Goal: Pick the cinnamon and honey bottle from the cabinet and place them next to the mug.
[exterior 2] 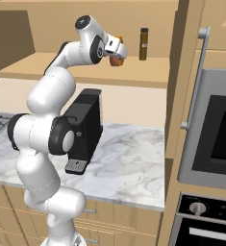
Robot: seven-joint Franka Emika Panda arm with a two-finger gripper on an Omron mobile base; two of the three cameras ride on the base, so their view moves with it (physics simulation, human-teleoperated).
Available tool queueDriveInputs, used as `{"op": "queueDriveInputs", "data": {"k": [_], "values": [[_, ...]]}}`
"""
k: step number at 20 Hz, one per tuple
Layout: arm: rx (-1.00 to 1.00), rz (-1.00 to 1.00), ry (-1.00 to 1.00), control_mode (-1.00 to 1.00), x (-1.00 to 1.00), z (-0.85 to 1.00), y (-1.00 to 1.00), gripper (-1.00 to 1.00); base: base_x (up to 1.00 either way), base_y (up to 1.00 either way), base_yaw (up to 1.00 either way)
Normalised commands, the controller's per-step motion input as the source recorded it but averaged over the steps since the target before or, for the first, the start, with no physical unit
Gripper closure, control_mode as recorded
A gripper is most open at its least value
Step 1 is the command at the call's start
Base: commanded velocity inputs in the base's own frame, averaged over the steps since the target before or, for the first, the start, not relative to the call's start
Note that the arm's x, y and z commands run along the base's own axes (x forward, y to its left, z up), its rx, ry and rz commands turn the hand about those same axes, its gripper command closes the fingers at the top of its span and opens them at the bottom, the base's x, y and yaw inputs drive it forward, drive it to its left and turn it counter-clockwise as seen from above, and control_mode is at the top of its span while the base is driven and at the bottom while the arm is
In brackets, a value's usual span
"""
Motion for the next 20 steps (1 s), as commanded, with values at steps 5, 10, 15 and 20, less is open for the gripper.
{"op": "queueDriveInputs", "data": {"k": [5, 10, 15, 20], "values": [[0.0, 0.0, 0.0, -1.0, 0.0, -0.02, -0.01, -1.0, 0.0, 0.0, 0.0], [0.0, 0.0, 0.0, -1.0, 0.0, 0.0, -0.01, 1.0, 0.0, 0.0, 0.0], [0.0, 0.0, 0.0, -1.0, 0.0, 0.0, 0.0, 1.0, 0.0, 0.0, 0.0], [0.0, 0.0, 0.0, -1.0, 0.0, 0.0, 0.0, 1.0, 0.0, 0.0, 0.0]]}}
